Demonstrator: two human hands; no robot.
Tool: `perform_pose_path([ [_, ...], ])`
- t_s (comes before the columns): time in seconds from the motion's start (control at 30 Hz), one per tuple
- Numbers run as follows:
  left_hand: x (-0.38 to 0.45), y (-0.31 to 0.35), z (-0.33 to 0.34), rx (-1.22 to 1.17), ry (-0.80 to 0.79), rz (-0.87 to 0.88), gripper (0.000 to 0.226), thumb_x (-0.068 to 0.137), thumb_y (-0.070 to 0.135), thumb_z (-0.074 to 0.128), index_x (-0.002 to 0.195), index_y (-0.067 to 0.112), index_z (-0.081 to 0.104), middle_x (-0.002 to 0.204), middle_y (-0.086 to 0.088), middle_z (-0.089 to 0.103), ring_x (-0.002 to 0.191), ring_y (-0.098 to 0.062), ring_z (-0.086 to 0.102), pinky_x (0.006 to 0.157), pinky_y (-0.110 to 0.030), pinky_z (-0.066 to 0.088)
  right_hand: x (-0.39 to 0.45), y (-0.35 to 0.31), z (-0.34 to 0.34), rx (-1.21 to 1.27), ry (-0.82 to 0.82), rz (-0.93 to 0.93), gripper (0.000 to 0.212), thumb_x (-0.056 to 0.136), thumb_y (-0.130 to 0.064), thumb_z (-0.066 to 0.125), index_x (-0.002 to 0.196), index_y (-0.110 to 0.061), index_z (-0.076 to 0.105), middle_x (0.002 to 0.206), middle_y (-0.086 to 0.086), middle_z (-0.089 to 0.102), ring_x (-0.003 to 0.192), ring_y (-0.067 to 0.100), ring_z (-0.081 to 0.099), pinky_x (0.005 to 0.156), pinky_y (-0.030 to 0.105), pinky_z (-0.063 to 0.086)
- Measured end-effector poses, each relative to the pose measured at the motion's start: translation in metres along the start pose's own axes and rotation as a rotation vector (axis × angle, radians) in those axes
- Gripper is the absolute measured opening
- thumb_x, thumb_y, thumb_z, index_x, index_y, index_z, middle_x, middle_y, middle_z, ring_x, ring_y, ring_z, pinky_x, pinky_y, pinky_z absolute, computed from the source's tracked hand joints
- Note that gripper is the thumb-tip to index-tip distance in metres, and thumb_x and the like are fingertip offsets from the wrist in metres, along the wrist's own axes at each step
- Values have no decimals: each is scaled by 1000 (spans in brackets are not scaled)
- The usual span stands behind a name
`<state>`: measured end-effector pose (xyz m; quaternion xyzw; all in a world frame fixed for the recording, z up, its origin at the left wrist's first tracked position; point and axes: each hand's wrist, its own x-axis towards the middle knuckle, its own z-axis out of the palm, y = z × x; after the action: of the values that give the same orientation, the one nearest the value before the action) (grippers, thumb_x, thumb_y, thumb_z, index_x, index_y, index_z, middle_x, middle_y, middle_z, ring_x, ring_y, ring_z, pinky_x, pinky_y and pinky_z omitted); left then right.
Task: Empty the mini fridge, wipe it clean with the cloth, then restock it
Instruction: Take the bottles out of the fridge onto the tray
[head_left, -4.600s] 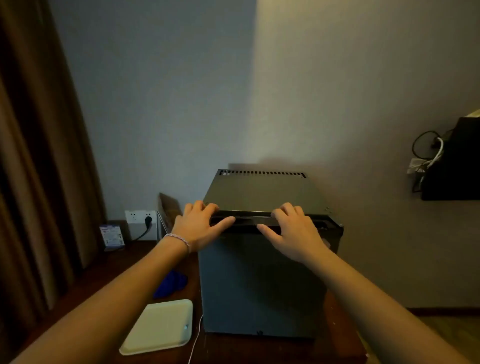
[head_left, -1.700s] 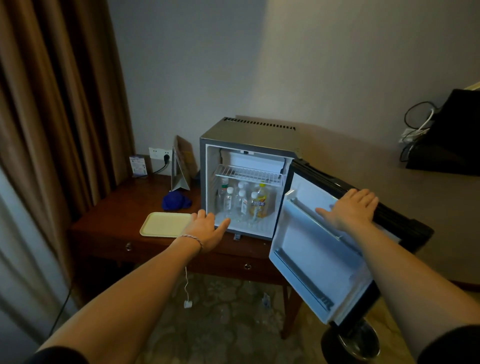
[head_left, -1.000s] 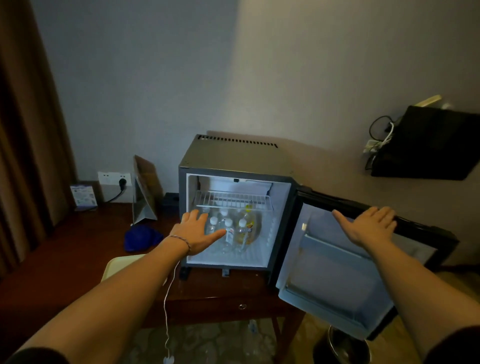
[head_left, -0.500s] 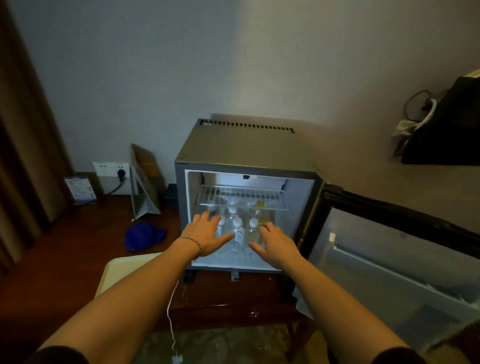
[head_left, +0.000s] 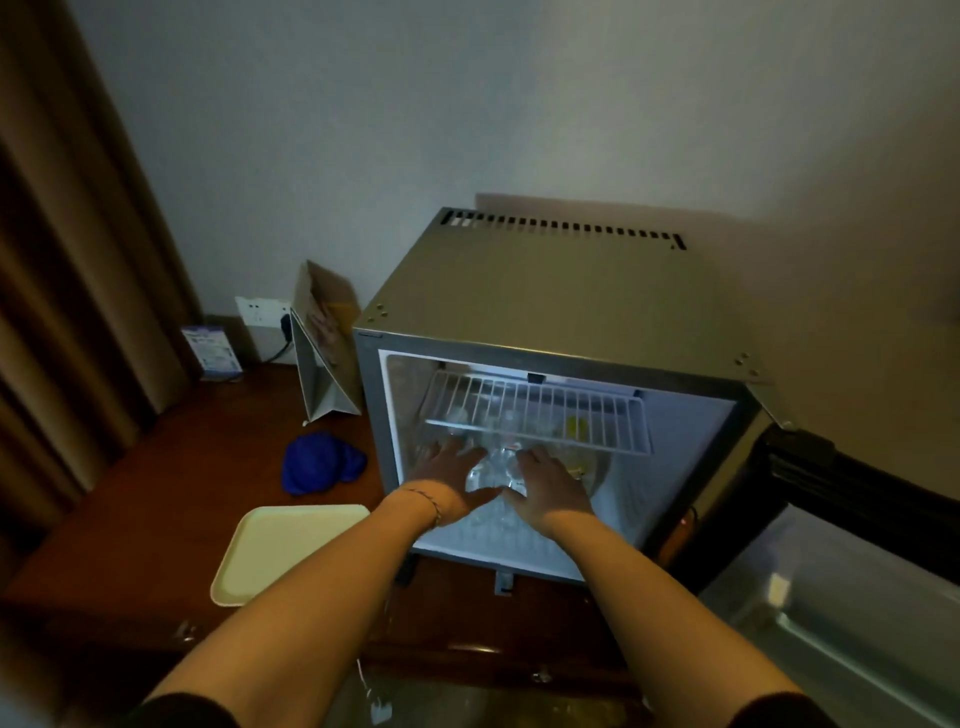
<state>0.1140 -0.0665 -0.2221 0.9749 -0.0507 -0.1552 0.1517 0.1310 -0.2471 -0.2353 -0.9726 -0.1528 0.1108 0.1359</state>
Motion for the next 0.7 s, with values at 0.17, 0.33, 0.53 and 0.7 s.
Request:
perform_pose_path([
  [0.17, 21, -2, 1, -5, 17, 44, 78, 92, 61, 54, 156, 32, 20, 165, -6, 11, 148, -34, 21, 119, -49, 27, 15, 6, 8, 74, 26, -14, 63, 99, -46, 53, 151, -19, 32, 156, 4, 34, 129, 26, 52, 99, 46, 49],
  [0.33, 31, -8, 0, -86, 25, 95, 69, 93, 45, 63, 153, 25, 34, 156, -6, 33, 137, -24, 43, 113, -37, 38, 25, 2, 14, 119, 23, -2, 65, 100, -42, 55, 154, -14, 30, 159, 7, 30, 131, 27, 51, 103, 45, 47],
  [0.53, 31, -18, 11, -198, 97, 111, 61, 90, 33, 71, 145, 23, 46, 147, -4, 44, 129, -20, 50, 108, -32, 43, 28, -3, 24, 135, 7, 9, 63, 100, -44, 54, 150, -11, 36, 155, 12, 31, 127, 31, 52, 101, 44, 46],
  [0.7, 32, -17, 18, -249, 226, 82, 34, 89, 24, 72, 121, 22, 60, 134, -2, 54, 112, -21, 59, 95, -33, 50, 25, -1, 27, 162, 15, 18, 55, 102, -39, 52, 146, -7, 39, 149, 15, 36, 122, 31, 53, 98, 41, 46],
])
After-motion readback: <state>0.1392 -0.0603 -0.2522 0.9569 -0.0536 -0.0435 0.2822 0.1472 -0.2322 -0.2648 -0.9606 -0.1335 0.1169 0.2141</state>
